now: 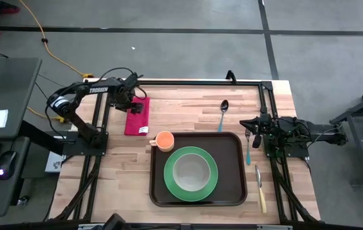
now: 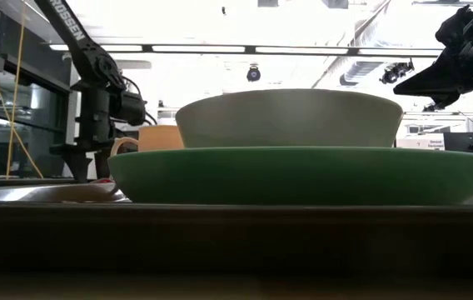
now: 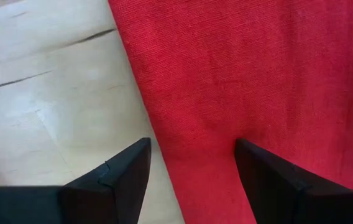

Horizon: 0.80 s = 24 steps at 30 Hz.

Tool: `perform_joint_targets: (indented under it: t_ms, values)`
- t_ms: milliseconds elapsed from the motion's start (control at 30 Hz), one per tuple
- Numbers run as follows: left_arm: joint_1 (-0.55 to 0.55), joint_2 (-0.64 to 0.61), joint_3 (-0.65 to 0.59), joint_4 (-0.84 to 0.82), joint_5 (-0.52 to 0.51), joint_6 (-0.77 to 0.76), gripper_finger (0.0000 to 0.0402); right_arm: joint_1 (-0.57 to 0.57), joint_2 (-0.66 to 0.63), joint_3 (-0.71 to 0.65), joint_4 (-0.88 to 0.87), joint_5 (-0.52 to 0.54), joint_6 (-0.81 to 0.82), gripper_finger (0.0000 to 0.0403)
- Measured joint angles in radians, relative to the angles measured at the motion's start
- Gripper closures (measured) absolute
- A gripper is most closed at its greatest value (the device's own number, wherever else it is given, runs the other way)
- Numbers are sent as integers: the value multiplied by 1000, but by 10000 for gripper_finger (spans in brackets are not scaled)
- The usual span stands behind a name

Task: Set up tray
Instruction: Put the red table napkin to the right of the green plate on the brown serving tray

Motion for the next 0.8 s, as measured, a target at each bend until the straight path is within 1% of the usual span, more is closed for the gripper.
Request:
perform_joint_targets:
  t_ms: [100,800]
  values:
    - [0,20,1,-2,4,0,135,0,0,0,0,0,0,402]
    - [0,22,-2,-9,27,0,135,0,0,0,-3,5,0,402]
